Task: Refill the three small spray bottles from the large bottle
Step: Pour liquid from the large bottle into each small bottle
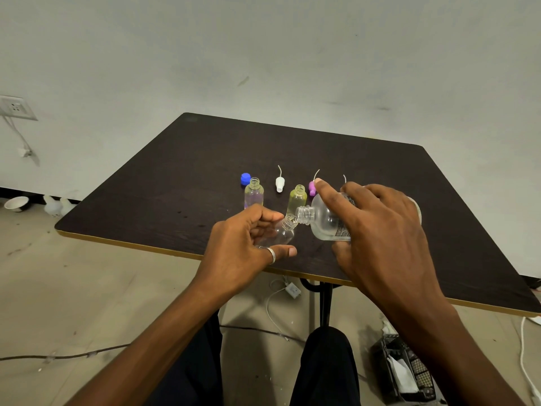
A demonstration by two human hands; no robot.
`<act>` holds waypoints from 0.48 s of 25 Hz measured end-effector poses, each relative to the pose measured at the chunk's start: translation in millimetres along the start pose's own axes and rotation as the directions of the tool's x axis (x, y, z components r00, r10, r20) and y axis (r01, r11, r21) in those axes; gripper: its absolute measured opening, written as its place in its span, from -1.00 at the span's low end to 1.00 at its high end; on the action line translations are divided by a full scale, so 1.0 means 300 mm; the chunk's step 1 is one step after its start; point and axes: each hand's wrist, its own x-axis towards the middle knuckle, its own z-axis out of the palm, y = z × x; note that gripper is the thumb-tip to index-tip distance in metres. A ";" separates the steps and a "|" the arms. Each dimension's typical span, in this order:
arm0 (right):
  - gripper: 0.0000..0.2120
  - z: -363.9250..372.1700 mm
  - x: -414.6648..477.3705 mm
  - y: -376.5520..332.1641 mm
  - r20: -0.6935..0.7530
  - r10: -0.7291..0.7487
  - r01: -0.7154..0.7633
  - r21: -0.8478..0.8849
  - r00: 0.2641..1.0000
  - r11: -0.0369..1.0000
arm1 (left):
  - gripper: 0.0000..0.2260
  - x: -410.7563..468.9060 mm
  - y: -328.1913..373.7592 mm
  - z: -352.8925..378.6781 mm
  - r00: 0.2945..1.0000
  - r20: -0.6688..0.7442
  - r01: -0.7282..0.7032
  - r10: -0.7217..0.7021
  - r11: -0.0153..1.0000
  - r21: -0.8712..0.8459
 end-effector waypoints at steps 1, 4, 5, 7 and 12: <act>-0.15 0.001 0.000 0.000 -0.002 0.000 0.000 0.001 1.000 1.000 | -0.54 -0.001 0.000 0.000 1.000 0.000 -0.001 0.001 1.000 0.001; -0.16 0.002 0.000 -0.002 0.008 0.001 -0.001 0.005 1.000 1.000 | -0.55 -0.002 0.000 0.000 1.000 -0.001 0.004 -0.004 1.000 -0.007; -0.16 0.002 0.000 -0.002 0.011 0.001 -0.001 0.005 1.000 1.000 | -0.55 -0.002 0.001 0.000 1.000 -0.001 0.006 -0.006 1.000 -0.009; -0.16 0.002 0.000 -0.002 0.012 0.004 -0.004 0.007 1.000 1.000 | -0.55 0.000 0.001 0.000 1.000 0.000 0.007 -0.007 1.000 -0.008; -0.14 0.004 -0.001 0.000 0.017 0.002 -0.002 0.002 1.000 1.000 | -0.55 -0.003 0.002 0.000 1.000 0.001 0.007 -0.007 1.000 -0.007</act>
